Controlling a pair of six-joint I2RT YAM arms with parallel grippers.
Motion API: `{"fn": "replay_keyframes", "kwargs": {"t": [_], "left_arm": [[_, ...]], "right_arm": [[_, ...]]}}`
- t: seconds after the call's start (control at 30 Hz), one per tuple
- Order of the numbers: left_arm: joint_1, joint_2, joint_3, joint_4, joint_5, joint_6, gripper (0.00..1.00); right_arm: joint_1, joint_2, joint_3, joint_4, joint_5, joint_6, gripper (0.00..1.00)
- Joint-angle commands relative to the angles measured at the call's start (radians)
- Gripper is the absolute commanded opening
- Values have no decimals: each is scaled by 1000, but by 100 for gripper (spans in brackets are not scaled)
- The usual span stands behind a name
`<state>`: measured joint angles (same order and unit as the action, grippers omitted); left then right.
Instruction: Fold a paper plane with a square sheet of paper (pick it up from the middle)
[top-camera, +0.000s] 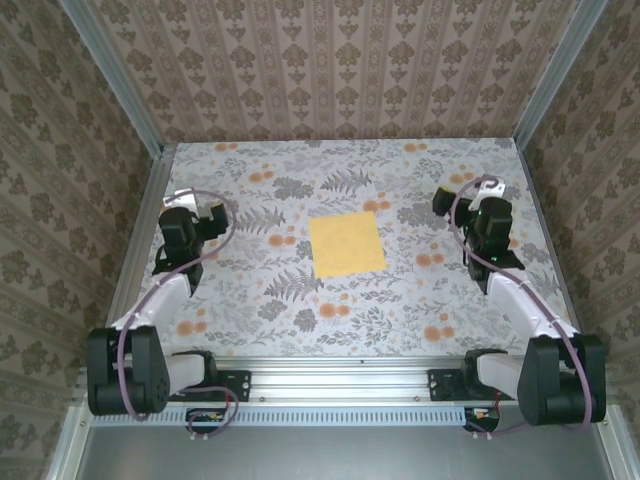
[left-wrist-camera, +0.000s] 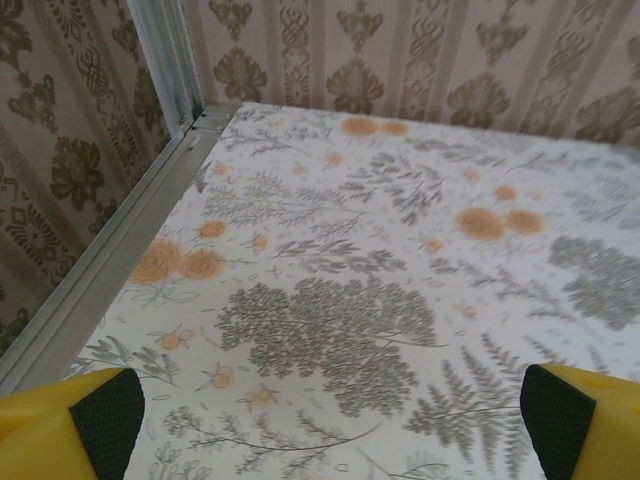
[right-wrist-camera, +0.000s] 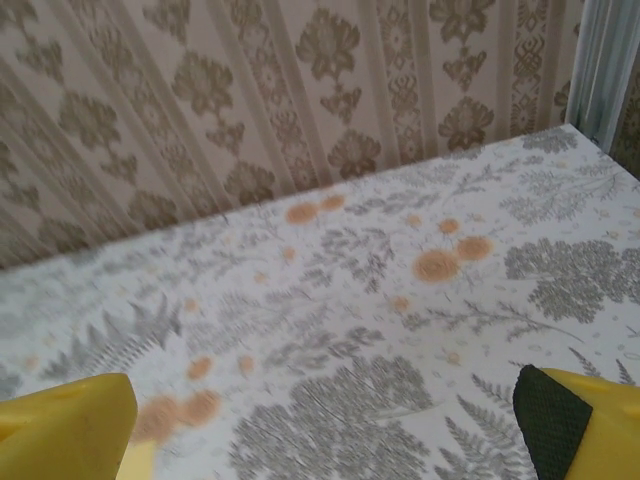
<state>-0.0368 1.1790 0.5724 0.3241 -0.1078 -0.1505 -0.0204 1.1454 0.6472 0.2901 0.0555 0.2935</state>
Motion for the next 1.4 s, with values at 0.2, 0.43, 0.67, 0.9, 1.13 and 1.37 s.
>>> {"fn": "replay_keyframes", "kwargs": {"t": [0.2,0.43,0.67,0.9,1.13,1.37], "left_arm": [[-90,-91,129,-433,170,-269,100],[-190,-53,156,-554,201,-368,100],[-277,17,159,-563,195,-391,100],[-330,98,190,-552,169,-385,100],[-354,145,210,-533,153,-385,100],[-367,172,218,-530,137,-386,100]], "right_arm": [[240,122,274,-555,-66,133,100],[462,381,433,-690,38,45,100],[536,664,642,-866,145,14,93],[544,829,755,-968,197,19,92],[544,873,754,-1041,198,14,92],[545,807,622,-1102,196,-5,88]]}}
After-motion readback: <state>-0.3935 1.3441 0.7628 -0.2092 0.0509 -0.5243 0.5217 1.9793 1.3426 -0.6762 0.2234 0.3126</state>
